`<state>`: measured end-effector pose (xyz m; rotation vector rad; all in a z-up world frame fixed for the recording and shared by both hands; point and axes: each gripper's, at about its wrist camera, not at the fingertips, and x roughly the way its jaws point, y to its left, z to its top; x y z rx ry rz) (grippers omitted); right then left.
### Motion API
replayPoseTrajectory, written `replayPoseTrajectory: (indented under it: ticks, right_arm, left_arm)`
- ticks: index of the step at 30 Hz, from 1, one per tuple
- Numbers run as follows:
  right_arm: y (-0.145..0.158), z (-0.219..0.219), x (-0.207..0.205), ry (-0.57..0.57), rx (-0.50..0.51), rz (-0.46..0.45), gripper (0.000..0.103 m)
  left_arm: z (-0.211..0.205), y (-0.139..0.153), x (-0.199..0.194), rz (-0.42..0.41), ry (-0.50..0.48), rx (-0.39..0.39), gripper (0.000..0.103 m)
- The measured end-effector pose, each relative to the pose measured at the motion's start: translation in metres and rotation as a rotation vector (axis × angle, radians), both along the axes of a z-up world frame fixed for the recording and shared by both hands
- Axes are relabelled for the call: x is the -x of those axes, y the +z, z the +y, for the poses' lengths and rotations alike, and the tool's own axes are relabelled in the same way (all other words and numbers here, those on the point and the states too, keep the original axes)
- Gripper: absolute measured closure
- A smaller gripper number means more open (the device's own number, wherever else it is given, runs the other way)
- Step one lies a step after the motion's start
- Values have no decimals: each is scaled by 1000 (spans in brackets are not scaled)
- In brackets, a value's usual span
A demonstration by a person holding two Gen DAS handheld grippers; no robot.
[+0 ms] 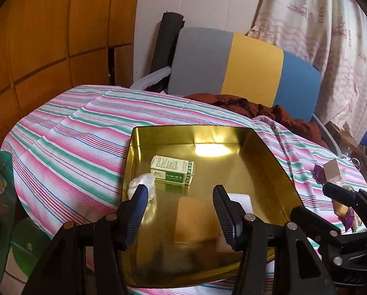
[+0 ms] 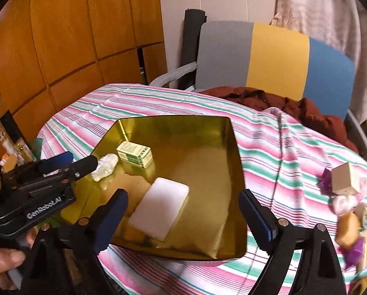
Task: Organize objects
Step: 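Place the box and foam block into the gold tray, opening both tools, then grasp the purple packet with the left tool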
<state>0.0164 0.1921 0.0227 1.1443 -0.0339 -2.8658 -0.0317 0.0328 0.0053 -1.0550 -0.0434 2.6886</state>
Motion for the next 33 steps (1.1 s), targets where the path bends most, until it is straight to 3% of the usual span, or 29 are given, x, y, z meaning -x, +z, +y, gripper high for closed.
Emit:
replayPoseTrajectory:
  ticks: [11,19,26,33]
  right_arm:
    - [3,30,-16,-96,-15,35,1]
    - [-4,76,-29,-209,-2,9,0]
    - [-6,144,-51,-382,25,-12,0]
    - [2,242,-97,-617,74,-18,0]
  left_arm:
    - [24,3,-15,-3,-69,23,48]
    - [58,0,-26,-18,-200,17,48]
    - [92,-4,-32,-45,-325,4,48]
    - [129,-9,-41,-61,-446,21,48]
